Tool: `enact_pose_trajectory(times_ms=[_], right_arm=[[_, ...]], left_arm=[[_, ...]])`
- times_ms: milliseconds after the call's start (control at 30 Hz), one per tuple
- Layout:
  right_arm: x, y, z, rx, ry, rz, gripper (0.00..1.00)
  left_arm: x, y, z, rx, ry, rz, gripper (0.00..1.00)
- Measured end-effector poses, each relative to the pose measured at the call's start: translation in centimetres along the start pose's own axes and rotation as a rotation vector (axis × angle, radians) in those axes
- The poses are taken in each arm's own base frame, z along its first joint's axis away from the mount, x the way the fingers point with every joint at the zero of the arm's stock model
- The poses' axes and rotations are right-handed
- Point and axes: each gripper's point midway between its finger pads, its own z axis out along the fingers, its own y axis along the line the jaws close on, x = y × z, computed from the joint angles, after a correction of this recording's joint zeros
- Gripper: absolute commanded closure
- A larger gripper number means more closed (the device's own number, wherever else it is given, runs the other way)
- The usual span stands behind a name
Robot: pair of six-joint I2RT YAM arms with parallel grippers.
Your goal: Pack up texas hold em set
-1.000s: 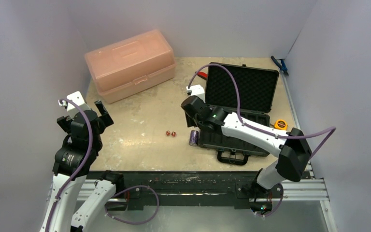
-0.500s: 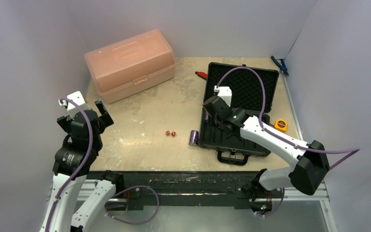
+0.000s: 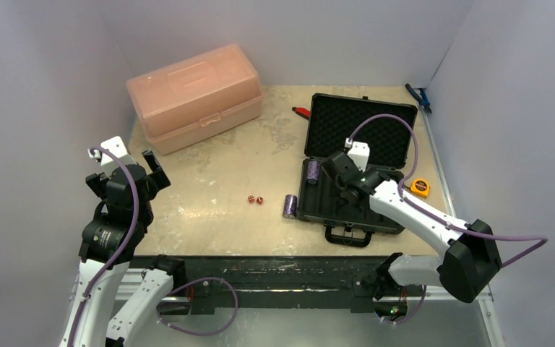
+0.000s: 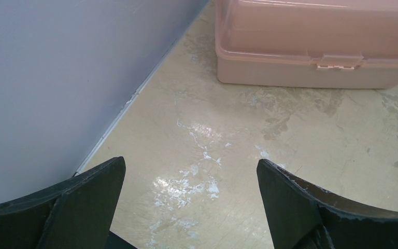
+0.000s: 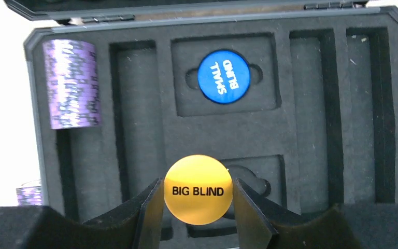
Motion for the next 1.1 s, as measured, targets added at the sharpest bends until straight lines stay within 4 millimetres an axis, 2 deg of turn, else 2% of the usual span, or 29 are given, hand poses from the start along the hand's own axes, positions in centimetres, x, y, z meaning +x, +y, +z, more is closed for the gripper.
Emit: enact_pose_trajectory(times_ms=[300, 433, 767, 1100], right_arm=[[3.1, -2.6, 1.9, 0.074, 0.078, 0.028, 1.00], [3.8, -3.4, 2.3, 0.097, 0.090, 0.043, 1.00], [3.8, -3.4, 2.4, 0.097, 0.093, 0.069, 1.00], [5.3, -3.3, 2.5, 0.093, 0.139, 0.114, 1.00]], left_arm=[[0.0, -0.1, 0.0, 0.005, 0.002, 0.000, 0.01], [0.0, -0.1, 0.0, 0.005, 0.002, 0.000, 0.01], [0.0, -0.1, 0.0, 0.007, 0.003, 0.000, 0.02], [0.0, -0.1, 0.0, 0.007, 0.003, 0.000, 0.02]])
